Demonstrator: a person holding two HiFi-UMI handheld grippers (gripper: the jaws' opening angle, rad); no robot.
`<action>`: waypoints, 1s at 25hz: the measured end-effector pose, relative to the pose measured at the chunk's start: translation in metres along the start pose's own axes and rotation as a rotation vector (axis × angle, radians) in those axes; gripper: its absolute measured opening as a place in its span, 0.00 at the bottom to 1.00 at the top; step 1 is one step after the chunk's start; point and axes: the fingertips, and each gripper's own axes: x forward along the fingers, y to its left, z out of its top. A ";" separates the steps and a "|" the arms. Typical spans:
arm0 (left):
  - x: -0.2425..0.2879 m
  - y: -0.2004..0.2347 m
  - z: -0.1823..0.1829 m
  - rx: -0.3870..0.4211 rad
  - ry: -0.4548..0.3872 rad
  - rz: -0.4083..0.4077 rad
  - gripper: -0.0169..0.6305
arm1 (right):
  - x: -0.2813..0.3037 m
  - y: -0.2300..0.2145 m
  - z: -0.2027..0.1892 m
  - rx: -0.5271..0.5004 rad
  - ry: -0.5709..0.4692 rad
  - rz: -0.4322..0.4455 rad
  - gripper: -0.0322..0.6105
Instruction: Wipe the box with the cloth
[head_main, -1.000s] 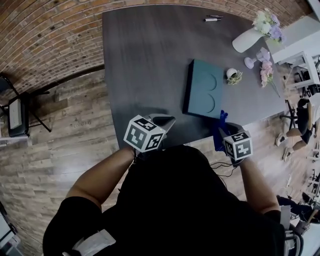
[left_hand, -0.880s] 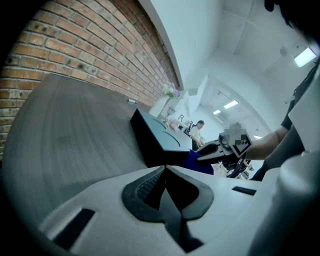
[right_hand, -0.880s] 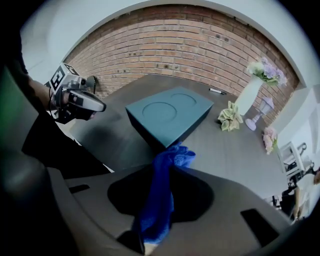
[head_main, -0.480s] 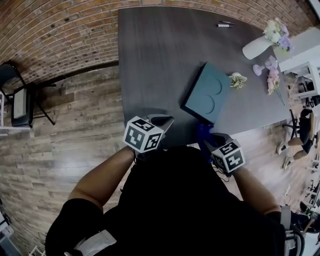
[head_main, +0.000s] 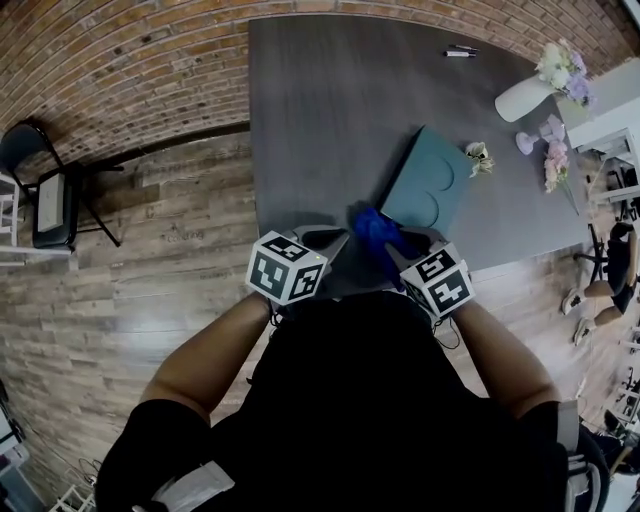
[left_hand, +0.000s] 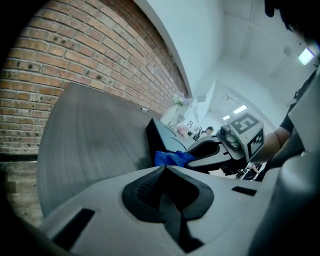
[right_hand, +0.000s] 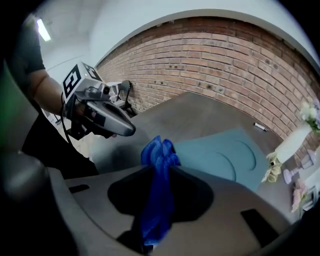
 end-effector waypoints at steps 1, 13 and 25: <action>-0.001 0.001 0.000 -0.004 -0.005 0.007 0.04 | -0.003 -0.002 0.000 -0.001 -0.001 0.008 0.20; 0.015 -0.011 0.006 -0.015 -0.016 0.063 0.04 | -0.059 -0.113 0.072 -0.062 -0.221 -0.103 0.20; 0.009 -0.018 0.004 -0.082 -0.064 0.244 0.04 | -0.014 -0.232 0.080 -0.263 -0.114 -0.169 0.20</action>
